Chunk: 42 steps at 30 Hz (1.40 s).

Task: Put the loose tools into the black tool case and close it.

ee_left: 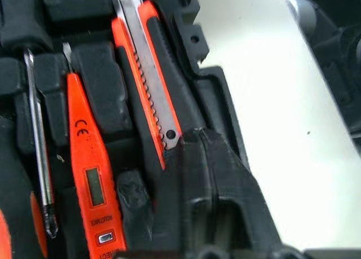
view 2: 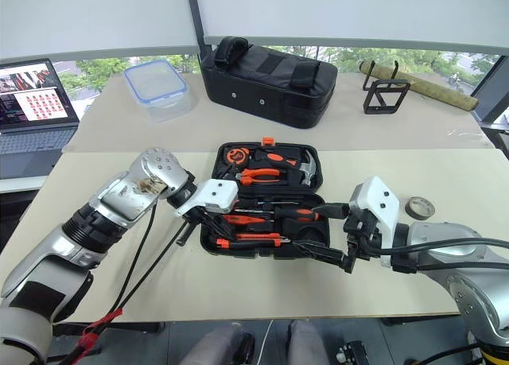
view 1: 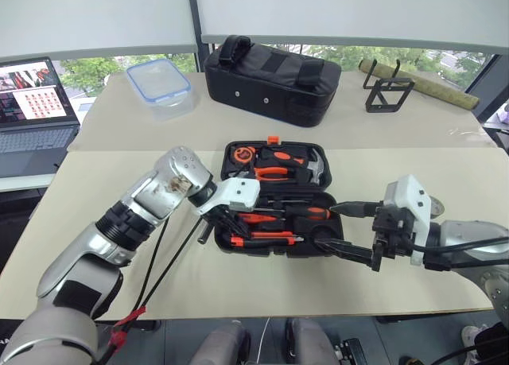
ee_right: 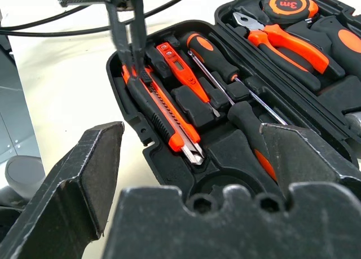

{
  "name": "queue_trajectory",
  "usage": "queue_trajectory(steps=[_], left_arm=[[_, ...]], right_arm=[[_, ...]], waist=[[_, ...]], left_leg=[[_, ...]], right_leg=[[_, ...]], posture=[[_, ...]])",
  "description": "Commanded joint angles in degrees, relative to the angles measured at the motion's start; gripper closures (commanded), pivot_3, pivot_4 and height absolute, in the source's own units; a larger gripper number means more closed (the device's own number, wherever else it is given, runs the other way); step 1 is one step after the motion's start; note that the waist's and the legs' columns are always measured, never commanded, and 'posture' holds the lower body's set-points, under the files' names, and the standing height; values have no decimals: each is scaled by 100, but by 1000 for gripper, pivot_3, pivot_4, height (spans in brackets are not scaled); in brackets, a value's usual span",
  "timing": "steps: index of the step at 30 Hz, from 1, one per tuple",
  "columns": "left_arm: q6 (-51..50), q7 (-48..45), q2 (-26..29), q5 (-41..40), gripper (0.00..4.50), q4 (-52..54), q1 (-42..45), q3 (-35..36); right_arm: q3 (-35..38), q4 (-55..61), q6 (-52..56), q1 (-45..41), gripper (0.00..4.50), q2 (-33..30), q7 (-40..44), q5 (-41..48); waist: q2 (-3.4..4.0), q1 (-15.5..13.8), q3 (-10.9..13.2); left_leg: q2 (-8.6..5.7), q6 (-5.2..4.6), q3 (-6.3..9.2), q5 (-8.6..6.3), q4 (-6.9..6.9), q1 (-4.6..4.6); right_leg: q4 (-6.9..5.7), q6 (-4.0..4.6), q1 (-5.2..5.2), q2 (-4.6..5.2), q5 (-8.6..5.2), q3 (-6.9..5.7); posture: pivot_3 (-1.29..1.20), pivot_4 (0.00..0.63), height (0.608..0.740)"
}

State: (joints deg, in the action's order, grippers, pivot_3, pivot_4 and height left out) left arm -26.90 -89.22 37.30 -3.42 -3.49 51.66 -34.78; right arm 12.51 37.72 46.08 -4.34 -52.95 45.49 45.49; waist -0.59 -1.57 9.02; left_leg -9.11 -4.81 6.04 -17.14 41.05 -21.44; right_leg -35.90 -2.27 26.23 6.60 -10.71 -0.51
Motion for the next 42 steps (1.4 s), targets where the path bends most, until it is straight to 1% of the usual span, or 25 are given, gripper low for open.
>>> queue_trajectory(steps=[1,6,9,11,12,15,16,17,18,19,20,22,24,25,28,30,32,36,42], left_arm=[[428,229,12,536,4479,3,-213,-286],[670,311,20,759,4479,-46,-381,-302],[581,486,-73,657,4479,-143,-382,-21],[179,657,-249,247,4479,-169,-301,487],[-117,720,-331,-156,4479,-128,-266,935],[-745,819,-332,-1133,3759,67,-275,2065],[-856,843,-269,-1335,3404,149,-324,2312],[-949,901,-214,-1484,2935,237,-383,2523],[-1039,981,-153,-1647,2748,328,-474,2777],[-1174,1060,-76,-1824,2320,461,-589,3024],[-1307,1135,-4,-1975,1992,591,-697,3220],[-1621,1217,113,-2329,1201,911,-923,3523],[-2054,1248,239,-2765,537,1298,-1168,3738],[-2216,1299,285,-2964,74,1537,-1314,3818],[-2375,1486,405,-3279,74,2197,-1767,3886],[-2349,1569,493,-3341,74,2473,-1966,3834],[-2254,1646,584,-3328,74,2681,-2126,3769],[-2178,1856,666,-3368,74,2806,-2187,3714],[-2100,2026,733,-3422,74,2881,-2216,3695]], right_arm=[[167,134,-90,16,0,-5,-9,36],[187,110,-88,48,0,-24,-23,14],[322,28,-142,117,0,-56,-101,-150],[658,-68,-115,206,0,-64,-220,-210],[978,-156,-44,380,0,-112,-198,-237],[1878,-438,78,1042,0,-261,29,-385],[2093,-531,76,1218,0,-286,76,-441],[2283,-633,77,1364,0,-302,107,-478],[2467,-777,87,1491,0,-302,121,-525],[2607,-957,81,1599,0,-311,128,-603],[2690,-1113,59,1681,0,-330,142,-690],[2724,-1404,-26,1730,0,-384,170,-851],[2610,-1699,-78,1603,0,-435,147,-982],[2484,-1886,-134,1486,0,-473,136,-1083],[1909,-2553,-435,980,0,-575,37,-1539],[1582,-2977,-560,625,0,-604,21,-1742],[1102,-3472,-776,154,0,-593,127,-1964],[346,-4343,-1152,-548,0,-476,232,-2416],[-221,-5417,-1556,-1234,0,-253,231,-2883]], waist=[[1,1,0],[5,-14,-12],[6,-44,-14],[5,-74,-14],[3,-84,-13],[-5,-104,-8],[-5,-90,-8],[-4,-78,-8],[-3,-60,-9],[0,-43,-10],[3,-23,-13],[4,5,-13],[4,31,-13],[4,35,-12],[5,67,-12],[5,77,-12],[5,73,-12],[7,76,-12],[7,78,-12]], left_leg=[[0,0,-1,0,-1,2],[1,0,-1,0,-2,16],[1,0,-1,0,-3,21],[0,0,-2,0,-1,21],[-3,0,-1,0,-1,18],[-6,-1,1,0,3,-2],[-5,-1,2,0,4,-5],[-4,-1,1,0,6,-2],[-2,-1,1,0,5,0],[1,0,1,0,2,3],[2,0,-2,0,-2,10],[4,1,-5,0,-9,22],[4,2,-5,1,-9,23],[4,3,-5,1,-8,23],[2,6,-8,-1,-7,24],[2,11,-11,-3,-7,26],[2,15,-10,-5,-9,27],[2,17,-12,-4,-9,26],[1,16,-12,-4,-10,25]], right_leg=[[0,0,-2,1,0,0],[0,0,-14,1,0,2],[-1,0,-16,-1,0,4],[-3,0,-17,-2,0,3],[-6,-1,-15,-4,0,2],[-12,-2,4,-17,0,-4],[-11,-2,9,-19,0,-6],[-15,-2,8,-20,0,-6],[-14,-1,8,-19,0,-6],[-12,-1,7,-16,0,-6],[-10,-1,4,-11,0,-2],[-8,0,-4,-7,0,2],[-9,0,-6,-8,-1,5],[-10,1,-5,-8,-1,7],[-9,0,-9,-7,-1,9],[-9,1,-11,-5,-1,11],[-10,1,-11,-4,-1,11],[-9,3,-10,-2,0,14],[-9,3,-8,-3,0,13]], posture=[[0,150,716],[0,150,716],[0,150,716],[0,150,716],[0,150,716],[0,150,716],[0,150,716],[0,150,716],[0,150,716],[0,150,716],[0,150,716],[0,150,716],[0,150,716],[0,150,716],[0,150,716],[0,150,716],[0,150,716],[0,150,716],[0,150,716]])
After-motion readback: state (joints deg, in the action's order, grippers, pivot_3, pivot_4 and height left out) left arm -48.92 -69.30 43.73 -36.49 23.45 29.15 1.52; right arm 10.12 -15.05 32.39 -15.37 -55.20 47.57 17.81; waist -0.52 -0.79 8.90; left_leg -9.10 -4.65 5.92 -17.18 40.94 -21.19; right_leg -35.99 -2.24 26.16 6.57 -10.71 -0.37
